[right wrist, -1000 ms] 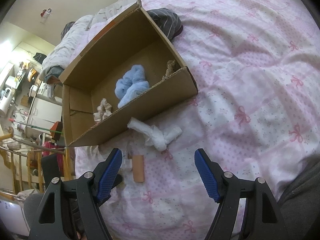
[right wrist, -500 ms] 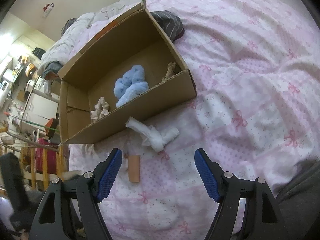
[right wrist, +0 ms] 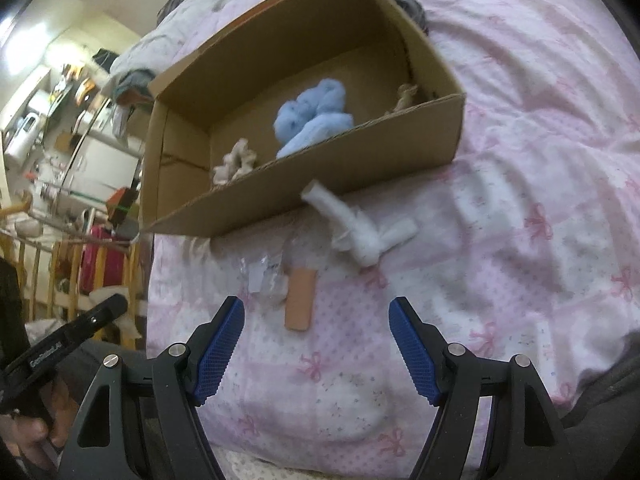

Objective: Organize soft objects
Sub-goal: 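Grasp the beige translucent piece with the left tool while the right tool grasps the tan cylinder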

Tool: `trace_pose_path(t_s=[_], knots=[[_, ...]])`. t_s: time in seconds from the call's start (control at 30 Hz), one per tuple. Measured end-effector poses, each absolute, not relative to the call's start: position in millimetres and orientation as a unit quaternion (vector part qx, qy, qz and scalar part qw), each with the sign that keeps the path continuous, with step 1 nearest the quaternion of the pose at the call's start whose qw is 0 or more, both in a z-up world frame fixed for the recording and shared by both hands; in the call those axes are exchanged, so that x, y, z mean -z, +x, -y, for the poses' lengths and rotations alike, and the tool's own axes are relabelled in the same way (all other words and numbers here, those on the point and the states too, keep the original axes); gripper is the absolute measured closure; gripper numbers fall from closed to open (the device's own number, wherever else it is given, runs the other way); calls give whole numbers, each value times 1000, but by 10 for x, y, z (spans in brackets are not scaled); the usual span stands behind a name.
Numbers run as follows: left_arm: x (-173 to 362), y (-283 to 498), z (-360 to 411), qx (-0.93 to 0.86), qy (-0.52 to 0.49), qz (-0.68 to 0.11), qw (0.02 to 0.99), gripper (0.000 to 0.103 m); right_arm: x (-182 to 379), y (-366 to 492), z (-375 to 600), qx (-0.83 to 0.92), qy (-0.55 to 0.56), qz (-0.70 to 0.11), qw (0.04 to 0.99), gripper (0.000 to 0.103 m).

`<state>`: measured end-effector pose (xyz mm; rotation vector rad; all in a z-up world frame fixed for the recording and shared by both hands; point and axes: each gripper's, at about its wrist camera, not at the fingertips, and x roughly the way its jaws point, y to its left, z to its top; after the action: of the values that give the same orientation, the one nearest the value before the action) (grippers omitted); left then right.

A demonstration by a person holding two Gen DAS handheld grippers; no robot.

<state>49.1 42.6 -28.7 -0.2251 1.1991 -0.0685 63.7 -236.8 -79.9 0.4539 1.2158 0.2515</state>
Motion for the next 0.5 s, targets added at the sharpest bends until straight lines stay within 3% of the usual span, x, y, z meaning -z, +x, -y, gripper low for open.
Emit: trace_pose_path(t_s=[0.37, 0.5], knots=[[255, 478, -442, 11, -122, -538, 834, 96, 1001, 735, 2161, -99, 139, -596, 784, 24], [285, 505, -479, 14, -139, -545, 827, 96, 1113, 791, 2020, -105, 111, -609, 778, 39]])
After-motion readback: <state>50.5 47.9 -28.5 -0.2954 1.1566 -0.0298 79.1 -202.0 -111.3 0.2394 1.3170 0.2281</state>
